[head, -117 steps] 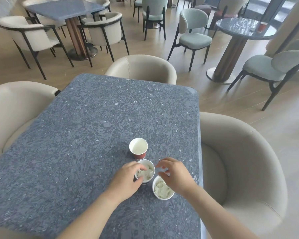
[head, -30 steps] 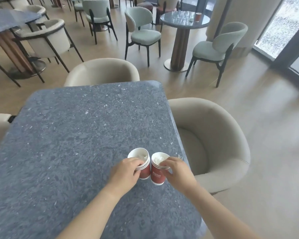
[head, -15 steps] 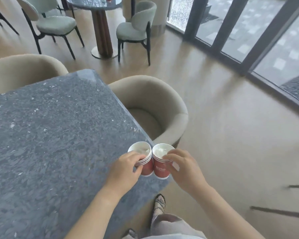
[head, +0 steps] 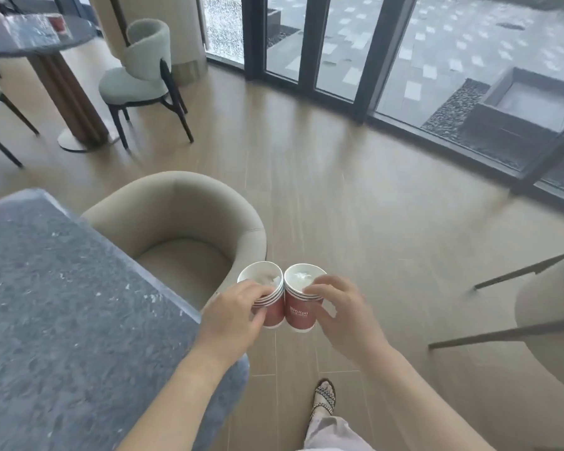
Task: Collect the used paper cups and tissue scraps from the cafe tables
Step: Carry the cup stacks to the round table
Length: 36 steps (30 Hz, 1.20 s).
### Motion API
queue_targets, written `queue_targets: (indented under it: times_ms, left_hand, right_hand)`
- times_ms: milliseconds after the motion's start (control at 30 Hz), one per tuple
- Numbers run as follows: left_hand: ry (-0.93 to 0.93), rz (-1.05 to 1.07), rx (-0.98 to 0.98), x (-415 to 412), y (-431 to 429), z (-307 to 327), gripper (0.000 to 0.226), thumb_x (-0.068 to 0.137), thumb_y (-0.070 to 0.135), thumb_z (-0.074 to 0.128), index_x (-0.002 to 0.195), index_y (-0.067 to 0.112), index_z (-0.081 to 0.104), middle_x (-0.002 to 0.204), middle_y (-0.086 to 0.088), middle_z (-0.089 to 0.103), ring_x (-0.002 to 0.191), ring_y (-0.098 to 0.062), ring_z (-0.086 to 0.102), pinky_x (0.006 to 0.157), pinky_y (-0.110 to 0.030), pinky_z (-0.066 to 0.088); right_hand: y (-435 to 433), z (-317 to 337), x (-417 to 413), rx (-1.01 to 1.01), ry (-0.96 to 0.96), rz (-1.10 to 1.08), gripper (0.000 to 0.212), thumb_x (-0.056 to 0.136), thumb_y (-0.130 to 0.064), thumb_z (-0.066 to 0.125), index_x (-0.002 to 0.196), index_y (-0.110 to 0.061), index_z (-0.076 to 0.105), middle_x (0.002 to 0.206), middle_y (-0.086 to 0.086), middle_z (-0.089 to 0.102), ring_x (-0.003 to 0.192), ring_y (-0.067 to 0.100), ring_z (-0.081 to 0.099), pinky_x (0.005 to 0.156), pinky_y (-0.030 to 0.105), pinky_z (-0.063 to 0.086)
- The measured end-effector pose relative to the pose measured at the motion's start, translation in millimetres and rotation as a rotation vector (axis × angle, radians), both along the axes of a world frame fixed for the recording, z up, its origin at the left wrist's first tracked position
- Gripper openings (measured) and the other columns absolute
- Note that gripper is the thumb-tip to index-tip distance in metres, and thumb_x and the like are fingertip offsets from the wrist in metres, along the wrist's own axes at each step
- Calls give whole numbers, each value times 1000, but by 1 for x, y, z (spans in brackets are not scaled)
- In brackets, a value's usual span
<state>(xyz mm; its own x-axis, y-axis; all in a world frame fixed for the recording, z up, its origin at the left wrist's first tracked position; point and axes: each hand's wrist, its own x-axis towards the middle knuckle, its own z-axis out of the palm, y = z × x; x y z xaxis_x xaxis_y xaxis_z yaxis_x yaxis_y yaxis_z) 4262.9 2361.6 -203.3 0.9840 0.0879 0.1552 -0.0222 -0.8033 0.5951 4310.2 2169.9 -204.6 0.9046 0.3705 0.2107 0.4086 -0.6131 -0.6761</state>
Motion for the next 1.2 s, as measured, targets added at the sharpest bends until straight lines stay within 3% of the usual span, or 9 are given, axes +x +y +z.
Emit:
queue_targets:
  times_ms: [200,333,533,667,833,1200]
  left_hand:
    - [-29,-104,-42,105,-67,6,43,75,10,68,110,34,61,101,15,66,86,-9,60,72,-26,48]
    - [-49,-155,-28,174,-110,12,44,76,8,66,111,33,61,104,15,65,96,-11,60,78,-28,48]
    - [-68,-201,-32,248,-140,19,39,74,4,67,106,26,64,103,10,67,95,-18,61,79,-40,51]
    - [-77,-177,-3,297,-129,19,35,74,2,68,104,19,67,103,3,69,93,-24,63,82,-41,50]
    - [-76,-93,23,387,-95,10,36,73,3,68,105,20,67,104,3,69,95,-24,62,85,-39,47]
    - [-130,128,16,576,16,33,39,72,5,70,103,29,67,101,11,69,91,-19,62,74,-25,44]
  right_hand:
    - [-73,7,85,50,-53,-89,23,76,1,69,92,-16,71,101,2,63,91,21,60,78,29,46]
    - [-117,12,141,54,-93,-145,25,74,3,70,91,-15,71,99,2,64,86,20,61,73,26,46]
    - [-151,15,215,28,-135,-155,24,74,1,72,90,-16,70,97,0,65,81,15,59,73,12,37]
    - [-139,10,270,31,-125,-107,20,76,-3,72,91,-17,70,99,0,65,86,23,62,73,27,47]
    - [-100,5,370,-8,-134,-51,23,74,-2,73,90,-18,70,100,-2,65,90,21,61,75,21,39]
    - [19,35,591,24,-129,110,22,77,-4,70,93,-19,70,99,-4,63,93,19,60,76,26,45]
